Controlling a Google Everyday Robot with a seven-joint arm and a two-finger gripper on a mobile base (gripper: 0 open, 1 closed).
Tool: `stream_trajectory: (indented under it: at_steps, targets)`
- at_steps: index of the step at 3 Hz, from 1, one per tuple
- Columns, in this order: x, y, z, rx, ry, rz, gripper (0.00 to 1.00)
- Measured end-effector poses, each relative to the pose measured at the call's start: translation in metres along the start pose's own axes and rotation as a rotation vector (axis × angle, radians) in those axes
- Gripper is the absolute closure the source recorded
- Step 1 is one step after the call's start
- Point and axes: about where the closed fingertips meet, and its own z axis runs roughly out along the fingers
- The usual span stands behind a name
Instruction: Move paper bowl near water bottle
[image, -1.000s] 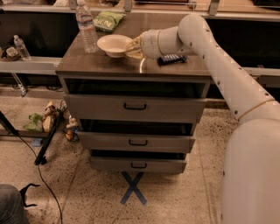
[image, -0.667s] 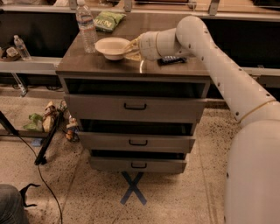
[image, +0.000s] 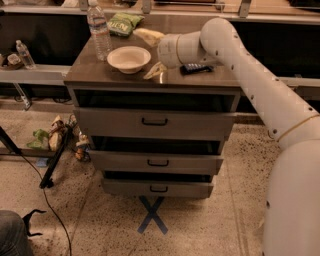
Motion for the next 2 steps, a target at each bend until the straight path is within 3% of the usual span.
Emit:
stream_trajectory:
  at_steps: [1, 2]
  targets:
    - [0.006, -0.006, -0.013, 0.014, 0.033, -0.001, 0.00]
    - [0.042, -0.027, -0.060, 0.049, 0.167, -0.013, 0.00]
